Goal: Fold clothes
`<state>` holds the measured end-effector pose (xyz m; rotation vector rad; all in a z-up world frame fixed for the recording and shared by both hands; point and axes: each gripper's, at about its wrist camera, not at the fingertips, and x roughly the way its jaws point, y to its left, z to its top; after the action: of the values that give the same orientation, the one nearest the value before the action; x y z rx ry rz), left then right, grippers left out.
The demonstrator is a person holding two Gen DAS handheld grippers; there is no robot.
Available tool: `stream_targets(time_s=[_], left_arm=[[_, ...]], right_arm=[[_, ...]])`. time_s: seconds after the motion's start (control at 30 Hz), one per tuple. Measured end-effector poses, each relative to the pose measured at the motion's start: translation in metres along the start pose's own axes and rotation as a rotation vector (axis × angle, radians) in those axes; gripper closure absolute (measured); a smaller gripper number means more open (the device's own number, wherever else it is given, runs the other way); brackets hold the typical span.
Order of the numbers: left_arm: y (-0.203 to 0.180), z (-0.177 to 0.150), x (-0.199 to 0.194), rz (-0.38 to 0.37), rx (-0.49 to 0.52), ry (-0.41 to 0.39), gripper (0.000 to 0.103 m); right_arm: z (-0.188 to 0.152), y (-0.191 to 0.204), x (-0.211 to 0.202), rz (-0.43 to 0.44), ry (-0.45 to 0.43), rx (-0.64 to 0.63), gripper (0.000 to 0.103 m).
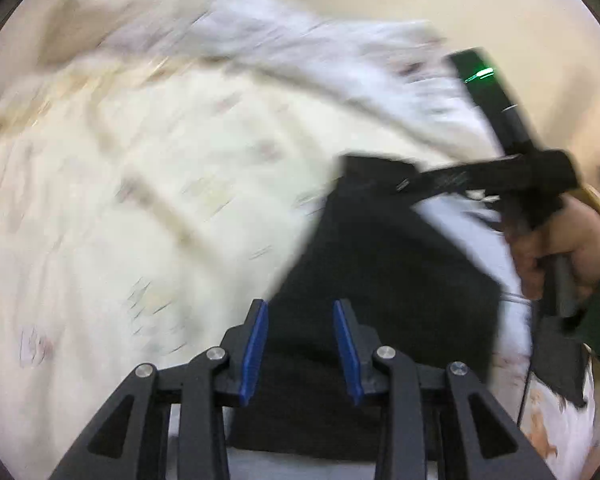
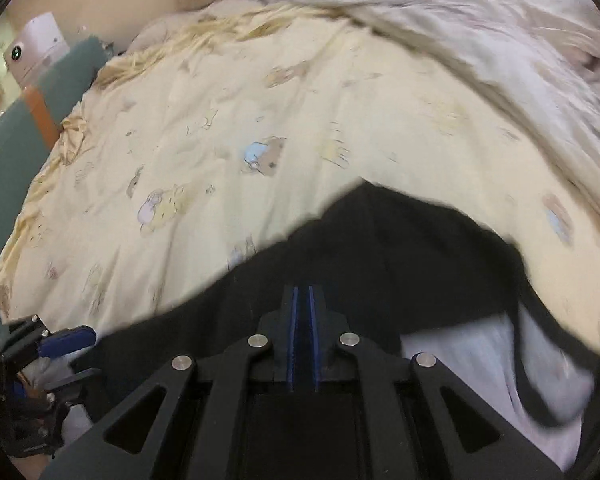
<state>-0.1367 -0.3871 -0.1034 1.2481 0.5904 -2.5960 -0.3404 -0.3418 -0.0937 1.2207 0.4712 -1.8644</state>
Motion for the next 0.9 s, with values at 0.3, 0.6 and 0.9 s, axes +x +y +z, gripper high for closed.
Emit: stream_targets(time_s=[0.3,0.6,0.9], left_arm=[[0.018,-0.015,0.016,0.072,0.004,0.131,0.069],[0.032,-0.013,-0.001,0.043,-0.095,0.079,0.069],[0.031,-0.025,0.01,0.086,-0.072,0.144,0.072]], right_arm=[[0.036,-0.067,0.036,-0.276,0.037,0.01,0.102],[0.036,-0.056,-0.004,-0.035,-0.028,-0.044,0.099],[0.018,-0.077,0.036,-0.197,0.008,-0.067,0.103]])
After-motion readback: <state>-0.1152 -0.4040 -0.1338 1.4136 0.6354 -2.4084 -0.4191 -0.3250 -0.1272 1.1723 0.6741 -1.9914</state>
